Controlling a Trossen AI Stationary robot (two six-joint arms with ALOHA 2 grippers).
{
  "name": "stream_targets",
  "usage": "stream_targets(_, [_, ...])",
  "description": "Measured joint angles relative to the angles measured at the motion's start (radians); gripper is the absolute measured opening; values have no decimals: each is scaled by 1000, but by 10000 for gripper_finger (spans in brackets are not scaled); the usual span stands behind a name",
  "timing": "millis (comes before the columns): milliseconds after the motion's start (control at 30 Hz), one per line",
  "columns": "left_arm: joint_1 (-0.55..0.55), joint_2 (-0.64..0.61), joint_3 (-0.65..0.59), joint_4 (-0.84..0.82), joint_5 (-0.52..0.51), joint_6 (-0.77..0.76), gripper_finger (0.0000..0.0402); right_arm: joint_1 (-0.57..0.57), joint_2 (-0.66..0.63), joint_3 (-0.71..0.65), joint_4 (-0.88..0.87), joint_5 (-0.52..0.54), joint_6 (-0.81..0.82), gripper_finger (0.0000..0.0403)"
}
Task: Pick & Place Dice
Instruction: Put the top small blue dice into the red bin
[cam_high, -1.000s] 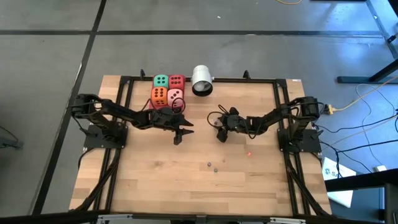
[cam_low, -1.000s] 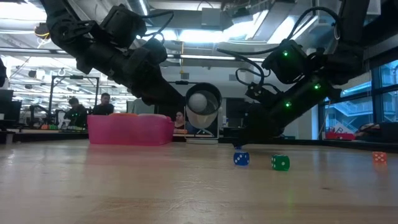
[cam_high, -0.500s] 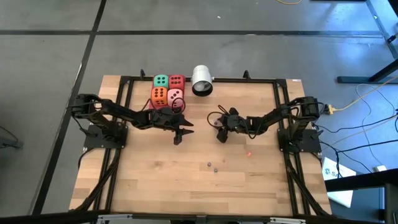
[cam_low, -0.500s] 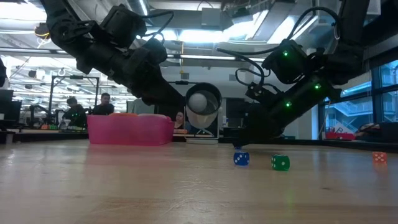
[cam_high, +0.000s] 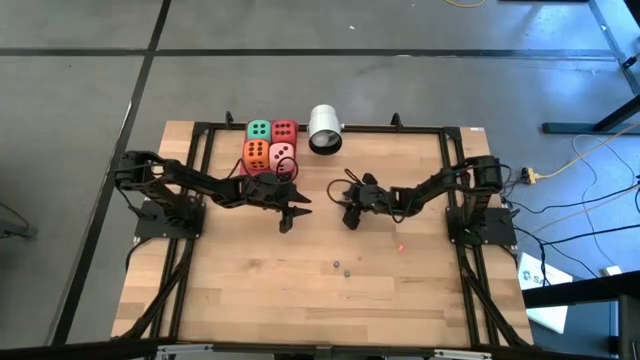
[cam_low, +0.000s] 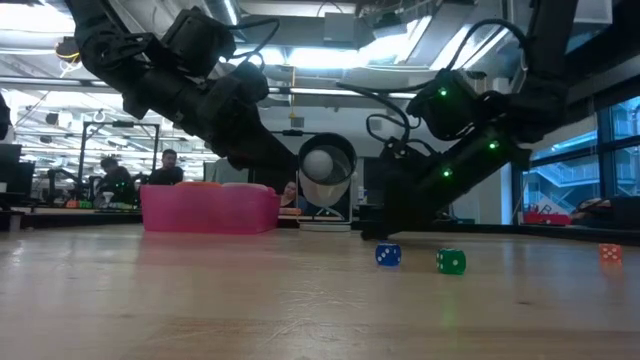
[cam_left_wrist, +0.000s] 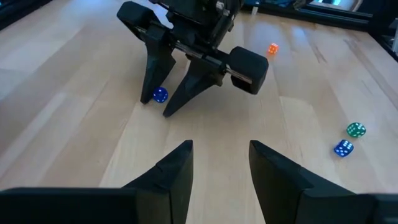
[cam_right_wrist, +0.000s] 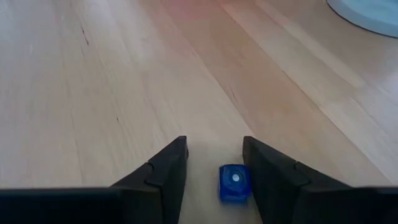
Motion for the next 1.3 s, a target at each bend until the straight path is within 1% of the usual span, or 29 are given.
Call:
stream_targets(200, [-1, 0, 0, -6, 25, -9, 146, -1, -3, -3, -12, -18, -4, 144])
stream_targets(500, [-1, 0, 0, -28, 51, -9, 146, 0, -8, -23, -7, -60, 20, 153])
stream_targets(600, [-1, 0, 0, -36, 51, -9, 147, 1, -24, -25, -37, -68, 24, 155])
stream_targets(733, [-1, 0, 0, -41, 51, -9, 147, 2, -76, -27, -138, -77, 26, 155])
stream_targets(800, [-1, 0, 0, -42, 51, -8, 146, 3, -90, -29, -153, -81, 25, 155])
stream_targets(1167, [-1, 0, 0, -44, 51, -8, 144, 4, -94, -30, -168, -52, 20, 154])
stream_targets(1300, [-1, 0, 0, -44, 51, -9, 143, 3, -94, -30, -169, -48, 20, 139])
